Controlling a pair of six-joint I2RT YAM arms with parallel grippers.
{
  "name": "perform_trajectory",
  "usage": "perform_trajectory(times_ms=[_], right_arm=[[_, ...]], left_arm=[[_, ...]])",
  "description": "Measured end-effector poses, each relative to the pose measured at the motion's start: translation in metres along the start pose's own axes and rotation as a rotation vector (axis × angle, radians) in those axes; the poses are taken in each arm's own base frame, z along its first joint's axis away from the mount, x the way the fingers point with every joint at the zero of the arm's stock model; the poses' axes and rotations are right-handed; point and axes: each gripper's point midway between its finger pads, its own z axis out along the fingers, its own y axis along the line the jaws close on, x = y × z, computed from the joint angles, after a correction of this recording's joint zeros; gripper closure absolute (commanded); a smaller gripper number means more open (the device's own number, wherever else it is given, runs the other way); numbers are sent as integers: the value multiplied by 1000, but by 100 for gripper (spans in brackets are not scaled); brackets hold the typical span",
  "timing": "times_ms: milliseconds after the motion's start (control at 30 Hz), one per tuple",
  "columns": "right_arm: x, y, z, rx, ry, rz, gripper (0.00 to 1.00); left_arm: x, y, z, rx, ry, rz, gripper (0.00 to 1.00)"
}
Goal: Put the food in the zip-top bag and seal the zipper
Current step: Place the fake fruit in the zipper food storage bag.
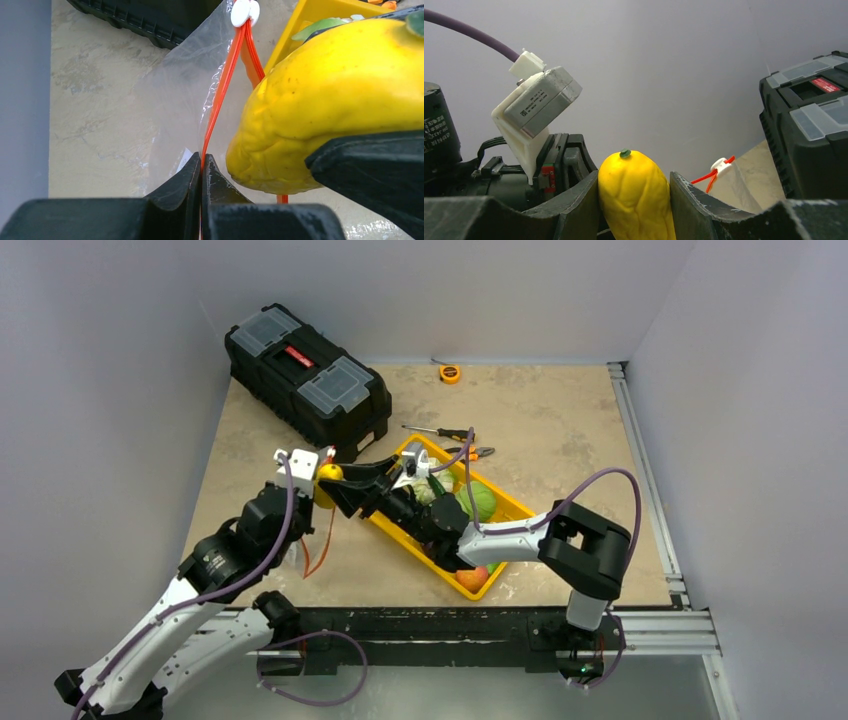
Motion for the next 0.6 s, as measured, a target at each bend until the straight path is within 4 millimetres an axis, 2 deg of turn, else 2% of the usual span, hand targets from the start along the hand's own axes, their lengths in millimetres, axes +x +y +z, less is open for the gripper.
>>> perform_trajectory(times_ms=[167, 300, 367, 600], right_arm=[[2, -1, 0, 3, 3, -1, 100], [4, -3, -1, 10, 12, -2, 90], [8, -4, -2, 14, 26, -3, 81], [25, -11, -10, 33, 89, 1, 42]], left_arm=[[0, 1, -1, -2, -3, -2, 100], [-1, 1, -1, -6, -4, -2, 100], [-1, 2, -1, -9, -4, -2, 100], [-1, 4, 0, -19, -6, -2, 100]])
